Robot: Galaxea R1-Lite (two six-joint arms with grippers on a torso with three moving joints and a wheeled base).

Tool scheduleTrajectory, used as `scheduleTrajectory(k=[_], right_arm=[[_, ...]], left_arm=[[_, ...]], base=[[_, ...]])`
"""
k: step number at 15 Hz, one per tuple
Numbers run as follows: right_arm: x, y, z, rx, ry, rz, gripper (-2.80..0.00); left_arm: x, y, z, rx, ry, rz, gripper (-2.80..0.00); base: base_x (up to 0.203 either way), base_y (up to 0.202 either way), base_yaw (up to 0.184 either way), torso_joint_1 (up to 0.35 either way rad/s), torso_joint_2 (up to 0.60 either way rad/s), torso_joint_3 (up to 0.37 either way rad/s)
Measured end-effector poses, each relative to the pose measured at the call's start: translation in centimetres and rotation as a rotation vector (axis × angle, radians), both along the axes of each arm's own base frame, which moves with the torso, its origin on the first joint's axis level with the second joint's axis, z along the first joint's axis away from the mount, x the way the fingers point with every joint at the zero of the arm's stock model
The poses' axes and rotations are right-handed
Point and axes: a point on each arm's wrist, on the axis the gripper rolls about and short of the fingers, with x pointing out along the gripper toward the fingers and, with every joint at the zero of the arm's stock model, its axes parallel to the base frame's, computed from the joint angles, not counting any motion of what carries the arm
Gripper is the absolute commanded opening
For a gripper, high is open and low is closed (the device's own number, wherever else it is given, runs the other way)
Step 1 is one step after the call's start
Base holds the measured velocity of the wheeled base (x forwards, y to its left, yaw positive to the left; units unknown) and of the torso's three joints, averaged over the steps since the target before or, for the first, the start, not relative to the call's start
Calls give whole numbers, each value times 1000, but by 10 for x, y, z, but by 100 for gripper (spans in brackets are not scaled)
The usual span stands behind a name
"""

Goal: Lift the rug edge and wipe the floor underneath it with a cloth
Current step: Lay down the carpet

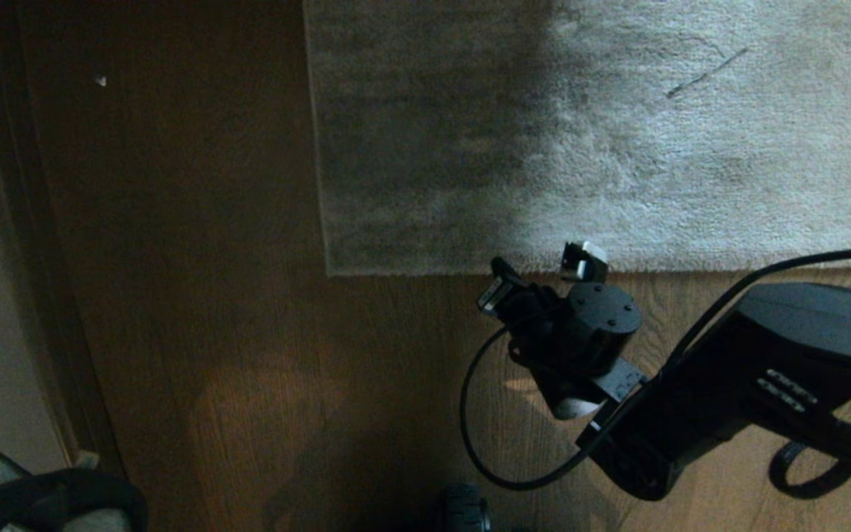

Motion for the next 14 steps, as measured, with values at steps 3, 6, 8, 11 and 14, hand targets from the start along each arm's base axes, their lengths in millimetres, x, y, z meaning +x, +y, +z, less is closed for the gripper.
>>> scheduleTrajectory(k=[3,6,8,11,14], right_arm=[[15,-14,-8,-9,15,-48,-280],[26,-28,-10,-10,18,-92,-280],[32,-33,-8,-2,8,-111,-280],[38,-37,-7,4,0,-127,-280],[41,-38,-8,4,-1,-134,-280]], left_arm=[[0,0,0,0,0,0,-280],[0,0,0,0,0,0,-280],[0,0,0,0,0,0,-280],[0,0,0,0,0,0,-280],[0,0,0,0,0,0,-280]], base=[[0,0,0,0,0,0],[0,0,0,0,0,0],[0,0,0,0,0,0],[0,0,0,0,0,0],[0,0,0,0,0,0]])
